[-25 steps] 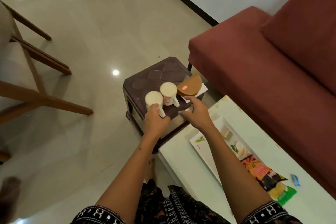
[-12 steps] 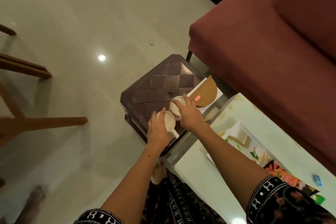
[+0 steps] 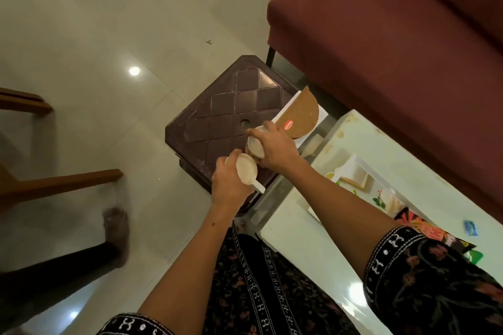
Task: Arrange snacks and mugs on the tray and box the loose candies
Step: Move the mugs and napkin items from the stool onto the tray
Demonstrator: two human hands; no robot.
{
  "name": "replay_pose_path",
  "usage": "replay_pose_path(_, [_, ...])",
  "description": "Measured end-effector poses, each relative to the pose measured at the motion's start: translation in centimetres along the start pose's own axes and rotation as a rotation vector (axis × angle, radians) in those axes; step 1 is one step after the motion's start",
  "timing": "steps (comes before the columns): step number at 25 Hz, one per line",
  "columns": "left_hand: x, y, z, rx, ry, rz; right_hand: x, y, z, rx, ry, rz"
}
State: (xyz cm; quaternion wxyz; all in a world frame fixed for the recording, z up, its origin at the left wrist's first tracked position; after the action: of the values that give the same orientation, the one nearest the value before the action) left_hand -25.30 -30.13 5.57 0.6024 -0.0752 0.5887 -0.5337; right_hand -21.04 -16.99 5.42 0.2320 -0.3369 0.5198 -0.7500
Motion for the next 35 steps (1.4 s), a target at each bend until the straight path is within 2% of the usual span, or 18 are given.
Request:
replay_pose_path(6, [-1.9, 1.3, 5.1, -0.006, 0.005, 0.003, -3.0, -4.1, 5.1, -0.079, 0.032, -0.08])
replay_pose_path(16, [-7.8, 10.7, 17.1, 0.112, 0.072, -0.002, -16.6, -7.2, 17.1, -0.026, 0.108, 0.025])
replay_pose_path(21, [-10.5, 16.5, 20.3, 0.158, 0.095, 0.001, -23.8, -6.0, 20.5, 0.006, 0.14, 0.052])
replay_pose_path(26, [-11.3, 23.5, 21.3, 0.214, 0.124, -0.023, -30.2, -2.0, 21.1, 0.036, 0.188, 0.06])
replay_pose_path(35, [-11.7, 30.4, 21.0, 0.239, 0.115, -0.035, -36.2, 2.8, 21.0, 0.053, 0.22, 0.024])
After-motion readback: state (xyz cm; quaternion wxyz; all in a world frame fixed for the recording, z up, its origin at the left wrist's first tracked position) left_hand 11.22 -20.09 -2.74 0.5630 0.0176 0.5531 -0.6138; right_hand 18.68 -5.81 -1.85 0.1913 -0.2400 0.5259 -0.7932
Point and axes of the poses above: each hand's wrist, its own z-axis away from the middle knuckle, its own y-axis out of the palm, x = y × z, the point moved 8 cm from there along -z, towards the middle knuckle, and after that the axes turned 13 degrees about -x, right-handed, at the moved point
